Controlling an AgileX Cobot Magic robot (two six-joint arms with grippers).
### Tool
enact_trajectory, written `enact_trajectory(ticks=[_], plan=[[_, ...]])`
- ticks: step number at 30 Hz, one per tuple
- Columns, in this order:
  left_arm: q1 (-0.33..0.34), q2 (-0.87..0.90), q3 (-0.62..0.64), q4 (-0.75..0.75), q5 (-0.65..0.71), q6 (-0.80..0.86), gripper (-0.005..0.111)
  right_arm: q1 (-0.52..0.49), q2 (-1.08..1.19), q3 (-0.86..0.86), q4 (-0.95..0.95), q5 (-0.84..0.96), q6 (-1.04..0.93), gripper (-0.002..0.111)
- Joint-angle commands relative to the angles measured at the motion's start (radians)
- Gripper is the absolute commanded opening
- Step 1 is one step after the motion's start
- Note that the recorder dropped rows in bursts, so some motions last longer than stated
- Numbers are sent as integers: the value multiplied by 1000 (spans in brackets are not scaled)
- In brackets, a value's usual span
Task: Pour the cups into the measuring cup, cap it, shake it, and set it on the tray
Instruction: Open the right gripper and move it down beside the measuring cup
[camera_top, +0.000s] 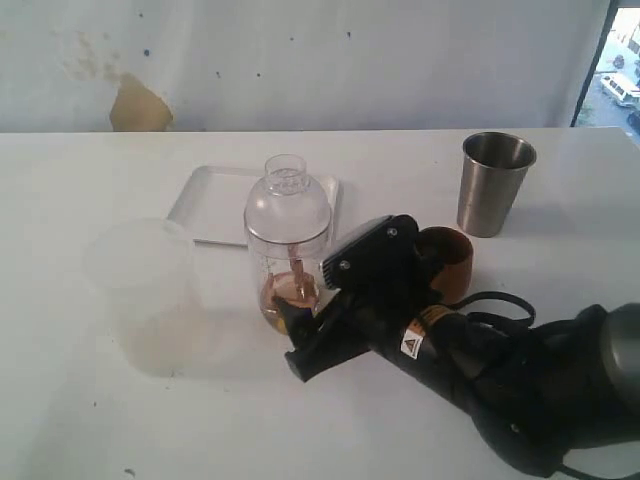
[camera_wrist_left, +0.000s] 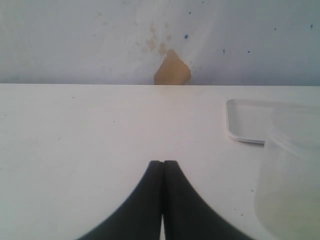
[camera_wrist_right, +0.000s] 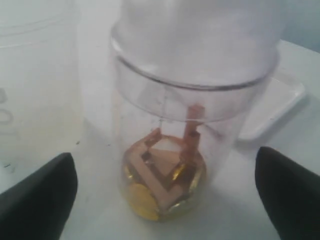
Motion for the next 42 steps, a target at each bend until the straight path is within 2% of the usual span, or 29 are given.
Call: enact_trajectory(ticks=[1, 8, 39, 42], plan=[[2, 4, -2, -12, -2, 1, 103, 1, 9, -2, 91, -45, -40, 88], [2, 4, -2, -12, -2, 1, 103, 1, 37, -70, -67, 4, 37, 88], [2, 4, -2, -12, -2, 1, 103, -1, 299, -350, 54, -24, -57, 88], [2, 4, -2, -12, -2, 1, 103, -1, 299, -350, 54, -37, -24, 81]])
